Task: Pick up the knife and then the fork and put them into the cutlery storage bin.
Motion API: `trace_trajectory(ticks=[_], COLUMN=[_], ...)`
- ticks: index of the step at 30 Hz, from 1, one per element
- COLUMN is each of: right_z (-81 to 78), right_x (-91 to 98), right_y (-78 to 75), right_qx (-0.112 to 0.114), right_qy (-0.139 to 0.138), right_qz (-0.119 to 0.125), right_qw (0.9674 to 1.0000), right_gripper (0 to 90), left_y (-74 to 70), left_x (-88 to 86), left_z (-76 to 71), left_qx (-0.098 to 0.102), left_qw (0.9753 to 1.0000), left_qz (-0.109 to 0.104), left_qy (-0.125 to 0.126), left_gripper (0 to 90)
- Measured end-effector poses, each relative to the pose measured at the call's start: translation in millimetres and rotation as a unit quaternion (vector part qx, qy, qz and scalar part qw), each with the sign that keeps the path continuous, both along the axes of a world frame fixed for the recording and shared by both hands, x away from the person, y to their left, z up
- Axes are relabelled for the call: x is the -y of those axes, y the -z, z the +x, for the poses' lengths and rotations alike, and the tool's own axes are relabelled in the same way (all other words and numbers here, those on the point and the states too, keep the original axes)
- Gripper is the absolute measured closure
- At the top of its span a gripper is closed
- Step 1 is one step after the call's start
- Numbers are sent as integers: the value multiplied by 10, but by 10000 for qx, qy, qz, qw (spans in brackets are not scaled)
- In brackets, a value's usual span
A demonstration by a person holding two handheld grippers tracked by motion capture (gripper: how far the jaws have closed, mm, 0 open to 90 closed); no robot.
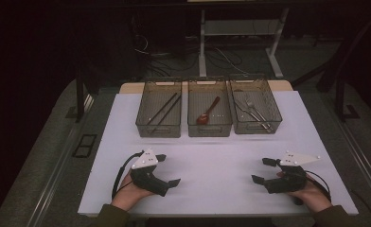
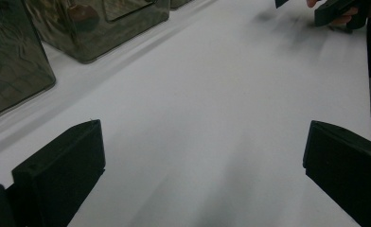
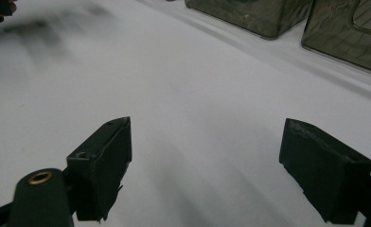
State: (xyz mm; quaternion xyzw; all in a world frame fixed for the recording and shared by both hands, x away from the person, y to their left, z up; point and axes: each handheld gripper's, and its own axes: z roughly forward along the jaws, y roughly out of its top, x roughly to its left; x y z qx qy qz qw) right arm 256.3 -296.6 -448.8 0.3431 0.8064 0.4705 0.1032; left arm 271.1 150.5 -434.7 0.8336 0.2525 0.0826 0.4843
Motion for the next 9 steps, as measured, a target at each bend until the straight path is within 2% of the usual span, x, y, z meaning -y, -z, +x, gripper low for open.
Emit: trace_trajectory(ticks=[6,9], right_z=[11,9], right_x=[18,24], right_y=[-4,-18], right_qx=[66,69], right_qy=[11,25], right_qz=[-60,-3], right_qw=[10000,10000], right_gripper=[171,171], left_y=[6,5], left_x=[12,18], left_z=[0,1], left_qx=[-23,-35], left_qw=[10000,10000], left_qz=[-37,-15], left_qy=[-19,-2], left_gripper=[0,0])
